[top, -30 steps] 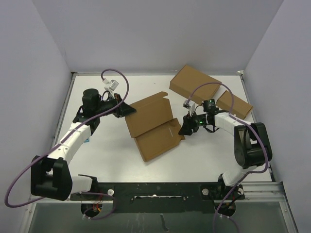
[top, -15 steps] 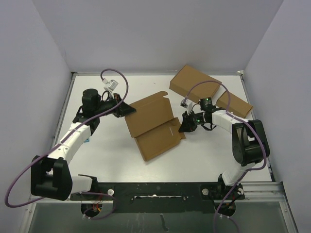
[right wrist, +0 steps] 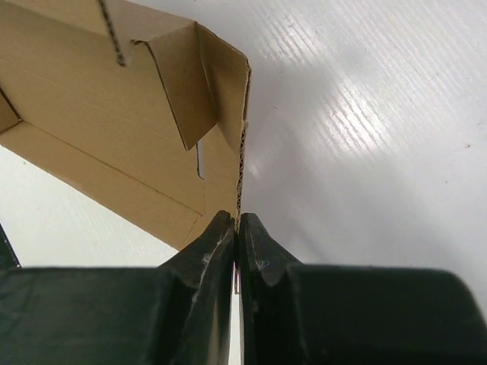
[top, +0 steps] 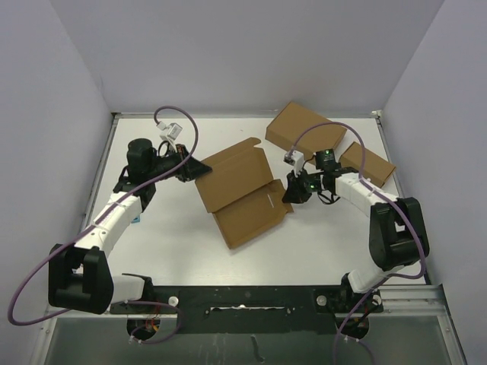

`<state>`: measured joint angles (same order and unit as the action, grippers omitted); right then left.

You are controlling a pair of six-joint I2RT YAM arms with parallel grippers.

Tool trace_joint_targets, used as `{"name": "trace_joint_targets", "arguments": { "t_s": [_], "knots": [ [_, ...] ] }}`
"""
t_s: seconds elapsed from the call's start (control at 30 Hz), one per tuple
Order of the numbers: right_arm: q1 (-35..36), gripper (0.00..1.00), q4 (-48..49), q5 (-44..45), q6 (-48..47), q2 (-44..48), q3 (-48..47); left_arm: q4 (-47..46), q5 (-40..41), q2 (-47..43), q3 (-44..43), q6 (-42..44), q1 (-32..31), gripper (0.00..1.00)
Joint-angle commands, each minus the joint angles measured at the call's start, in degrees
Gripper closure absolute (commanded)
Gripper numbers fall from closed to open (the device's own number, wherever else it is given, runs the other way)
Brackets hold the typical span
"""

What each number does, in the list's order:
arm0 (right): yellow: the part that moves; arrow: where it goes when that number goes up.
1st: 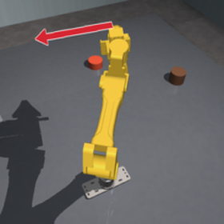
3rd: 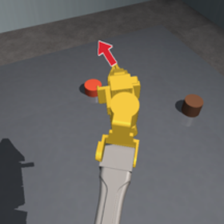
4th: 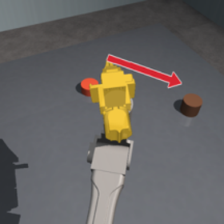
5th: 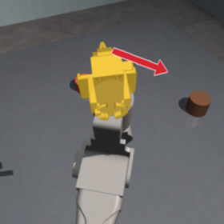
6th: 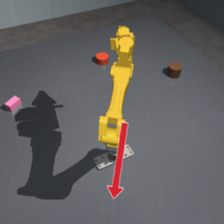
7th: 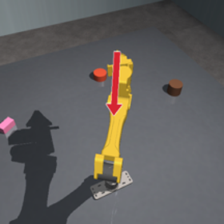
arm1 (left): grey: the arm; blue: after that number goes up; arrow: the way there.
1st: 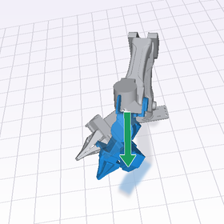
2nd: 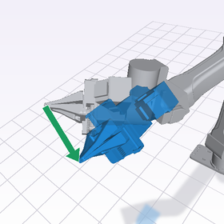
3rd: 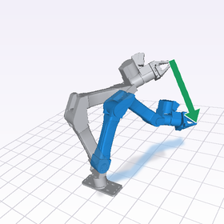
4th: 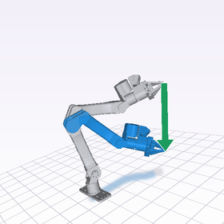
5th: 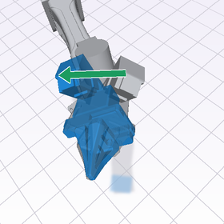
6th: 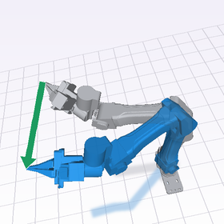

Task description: Fold the paper box

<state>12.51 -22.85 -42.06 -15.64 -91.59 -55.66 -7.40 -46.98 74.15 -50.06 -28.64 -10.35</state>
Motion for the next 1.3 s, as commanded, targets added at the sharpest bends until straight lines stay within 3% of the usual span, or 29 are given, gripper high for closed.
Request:
{"name": "trace_joint_targets", "arguments": {
  "t_s": [0.0, 0.13, 0.33, 0.6, 0.8, 1.27],
  "knots": [
    [2.9, 1.0, 0.69, 2.63, 0.09, 2.3, -3.17, -2.95, 2.77, 0.46, 0.11, -1.8, -0.11, 1.0],
    [5.47, 1.0, -0.31, 8.11, -0.56, 2.2, -4.32, -2.89, 5.27, 1.25, 0.57, -2.53, -0.2, 1.0],
    [7.79, 1.0, -0.63, 8.44, -1.1, 2.64, -4.59, -4.14, 5.88, 2.27, 0.87, -3.35, -0.33, 1.0],
    [9.39, 0.99, -1.07, 2.53, -1.05, 1.27, -4.82, -5.97, 4.89, 2.63, 1.38, -3.08, -0.59, 1.0],
    [6.66, 0.95, -2.41, -4.22, -0.35, -1.53, -5.75, -3.71, 4.01, 2.13, 0.5, 0.96, -0.64, 1.0],
    [0.58, 0.53, -1.11, -21.97, 4.77, -6.66, -6.18, -3.51, 1.99, 3.37, 0.13, 2.01, -0.64, 1.0]
  ]
}}
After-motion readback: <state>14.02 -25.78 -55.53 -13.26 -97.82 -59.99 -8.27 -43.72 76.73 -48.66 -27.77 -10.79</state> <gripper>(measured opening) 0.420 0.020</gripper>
